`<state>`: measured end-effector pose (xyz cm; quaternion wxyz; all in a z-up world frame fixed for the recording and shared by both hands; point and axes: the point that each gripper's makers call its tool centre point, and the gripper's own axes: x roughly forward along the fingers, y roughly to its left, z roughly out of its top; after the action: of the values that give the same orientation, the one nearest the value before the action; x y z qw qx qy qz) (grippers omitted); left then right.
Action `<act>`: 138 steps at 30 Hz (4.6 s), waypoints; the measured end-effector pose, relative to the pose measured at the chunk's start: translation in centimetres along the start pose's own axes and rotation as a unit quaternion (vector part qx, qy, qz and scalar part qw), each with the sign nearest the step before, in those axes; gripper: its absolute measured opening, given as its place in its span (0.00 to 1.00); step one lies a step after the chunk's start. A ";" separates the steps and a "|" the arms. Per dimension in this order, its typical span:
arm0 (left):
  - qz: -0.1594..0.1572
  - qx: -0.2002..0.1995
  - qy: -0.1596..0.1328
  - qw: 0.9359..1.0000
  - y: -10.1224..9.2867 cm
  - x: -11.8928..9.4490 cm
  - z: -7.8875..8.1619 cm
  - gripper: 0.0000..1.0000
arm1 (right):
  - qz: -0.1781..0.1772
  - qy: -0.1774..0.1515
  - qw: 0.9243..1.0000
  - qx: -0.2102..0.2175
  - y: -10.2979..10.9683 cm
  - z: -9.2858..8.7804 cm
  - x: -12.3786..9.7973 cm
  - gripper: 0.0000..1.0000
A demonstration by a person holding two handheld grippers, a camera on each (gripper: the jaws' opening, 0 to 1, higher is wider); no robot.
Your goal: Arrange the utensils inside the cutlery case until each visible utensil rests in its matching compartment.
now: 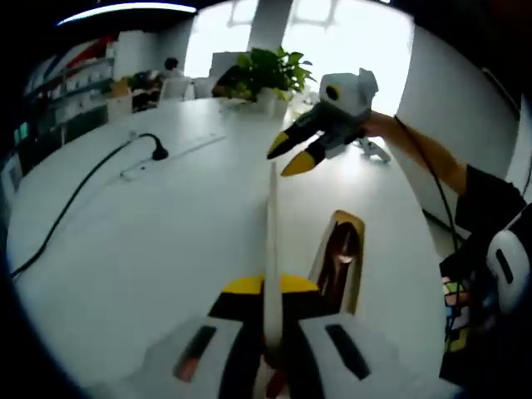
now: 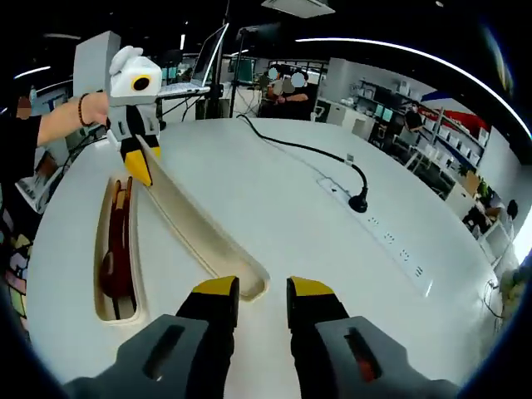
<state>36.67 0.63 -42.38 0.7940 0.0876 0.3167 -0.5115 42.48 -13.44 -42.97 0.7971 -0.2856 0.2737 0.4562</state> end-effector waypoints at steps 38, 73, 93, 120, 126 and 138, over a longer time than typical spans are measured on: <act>0.096 -0.036 -0.043 0.994 1.8 -2.7 -1.8 0.13 | -0.047 0.082 0.969 -0.230 4.2 3.7 0.0 0.04; -0.120 -0.268 -0.285 0.912 -2.0 -8.7 -1.7 0.44 | -0.262 -0.057 0.933 -0.241 12.4 6.4 -6.3 0.03; -0.136 -0.369 -0.329 0.859 -0.9 -10.1 -2.2 0.39 | -0.297 -0.059 0.879 -0.369 13.9 6.1 -6.1 0.03; -0.181 -0.442 -0.304 0.824 -1.6 -8.5 -3.4 0.23 | -0.322 -0.102 0.784 -0.520 16.7 6.8 -7.2 0.03; -0.212 -0.461 -0.305 0.806 -1.9 -8.9 -3.0 0.14 | -0.313 -0.112 0.778 -0.533 16.8 7.0 -6.9 0.03; -0.255 -0.430 -0.347 0.794 -3.3 -9.8 -1.2 0.04 | -0.269 -0.147 0.844 -0.440 16.4 5.5 -5.9 0.14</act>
<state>30.62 7.13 -36.93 0.6472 -0.5298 0.2184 -0.5028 26.40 -6.05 -38.44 0.7096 -0.5988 -0.1635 0.3335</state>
